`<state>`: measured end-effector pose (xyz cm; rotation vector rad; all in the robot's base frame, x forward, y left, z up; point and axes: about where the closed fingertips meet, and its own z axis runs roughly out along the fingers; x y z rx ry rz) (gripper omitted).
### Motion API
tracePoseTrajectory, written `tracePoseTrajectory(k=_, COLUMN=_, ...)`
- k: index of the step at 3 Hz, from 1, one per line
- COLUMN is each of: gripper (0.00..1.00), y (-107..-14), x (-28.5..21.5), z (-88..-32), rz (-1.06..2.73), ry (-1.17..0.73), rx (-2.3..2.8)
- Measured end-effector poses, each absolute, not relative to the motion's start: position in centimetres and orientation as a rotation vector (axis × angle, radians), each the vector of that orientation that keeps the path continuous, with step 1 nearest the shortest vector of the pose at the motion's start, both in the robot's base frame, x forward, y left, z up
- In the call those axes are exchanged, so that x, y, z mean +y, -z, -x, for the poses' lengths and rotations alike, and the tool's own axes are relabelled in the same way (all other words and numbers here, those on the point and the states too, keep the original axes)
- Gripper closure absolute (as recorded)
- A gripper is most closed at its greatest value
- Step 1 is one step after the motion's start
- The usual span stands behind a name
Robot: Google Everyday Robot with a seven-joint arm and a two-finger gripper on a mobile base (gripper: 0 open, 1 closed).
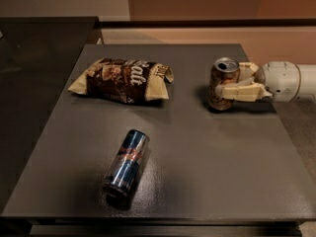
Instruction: Place orange can upright
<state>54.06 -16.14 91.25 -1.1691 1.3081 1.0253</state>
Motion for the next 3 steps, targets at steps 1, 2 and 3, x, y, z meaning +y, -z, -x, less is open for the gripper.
tracePoseTrajectory(k=1, gripper=0.12, y=-90.63, x=-16.08, z=-54.21, rz=1.188, ry=-1.025, rx=1.324)
tracePoseTrajectory(k=2, gripper=0.00, y=-90.05, x=-16.03, z=-54.43, rz=1.200, ry=-1.020, rx=1.354)
tracePoseTrajectory(k=3, gripper=0.00, y=-90.05, x=-16.02, z=-54.43, rz=1.200, ry=-1.020, rx=1.354)
